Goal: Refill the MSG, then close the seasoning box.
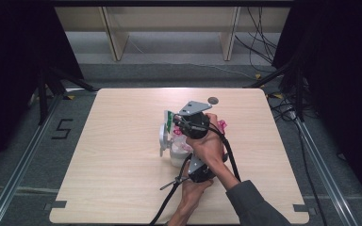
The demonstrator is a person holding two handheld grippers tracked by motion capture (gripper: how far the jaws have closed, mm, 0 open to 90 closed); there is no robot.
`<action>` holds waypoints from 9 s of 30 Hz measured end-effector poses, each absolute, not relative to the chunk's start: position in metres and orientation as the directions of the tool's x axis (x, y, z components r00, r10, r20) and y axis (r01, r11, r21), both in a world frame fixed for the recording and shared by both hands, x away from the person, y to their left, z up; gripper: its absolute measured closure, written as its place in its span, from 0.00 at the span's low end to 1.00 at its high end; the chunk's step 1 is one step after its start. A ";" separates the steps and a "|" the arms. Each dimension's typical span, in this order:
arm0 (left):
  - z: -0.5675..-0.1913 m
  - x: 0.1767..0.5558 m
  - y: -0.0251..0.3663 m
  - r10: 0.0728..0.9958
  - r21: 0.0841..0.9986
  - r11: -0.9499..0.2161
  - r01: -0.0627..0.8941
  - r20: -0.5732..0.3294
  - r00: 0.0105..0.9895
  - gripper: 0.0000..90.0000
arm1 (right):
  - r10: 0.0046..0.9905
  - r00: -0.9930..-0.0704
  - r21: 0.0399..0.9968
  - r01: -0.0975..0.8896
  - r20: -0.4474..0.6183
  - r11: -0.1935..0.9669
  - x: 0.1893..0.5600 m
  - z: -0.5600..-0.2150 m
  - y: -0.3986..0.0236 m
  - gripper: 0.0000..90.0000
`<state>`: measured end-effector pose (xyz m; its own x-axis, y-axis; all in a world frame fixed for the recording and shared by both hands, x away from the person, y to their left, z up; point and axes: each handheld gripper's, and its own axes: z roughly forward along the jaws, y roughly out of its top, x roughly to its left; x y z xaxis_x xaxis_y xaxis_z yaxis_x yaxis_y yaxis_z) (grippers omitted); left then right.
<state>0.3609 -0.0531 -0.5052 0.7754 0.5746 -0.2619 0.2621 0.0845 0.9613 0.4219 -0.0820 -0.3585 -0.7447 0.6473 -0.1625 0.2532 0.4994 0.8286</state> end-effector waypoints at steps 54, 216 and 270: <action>-0.515 0.356 -0.051 0.607 0.951 0.038 0.308 -0.267 0.749 0.81 | 0.646 -0.763 0.905 0.282 0.010 0.318 0.402 -0.351 -0.117 1.00; -0.463 0.340 0.147 0.824 0.962 -0.182 0.203 0.036 0.566 0.98 | 0.932 -0.337 0.908 0.418 0.136 0.019 0.317 -0.459 -0.297 0.60; -0.443 0.371 0.138 0.820 0.949 -0.215 0.232 0.047 0.570 0.99 | 0.813 -0.576 0.877 0.433 0.092 0.207 0.293 -0.473 -0.238 0.50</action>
<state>0.3713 0.1385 -0.4432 0.5703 0.8201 0.0468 0.2316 -0.2152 0.9487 0.2932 -0.2377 -0.4728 -0.5756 0.8125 0.0923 0.4333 0.2073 0.8771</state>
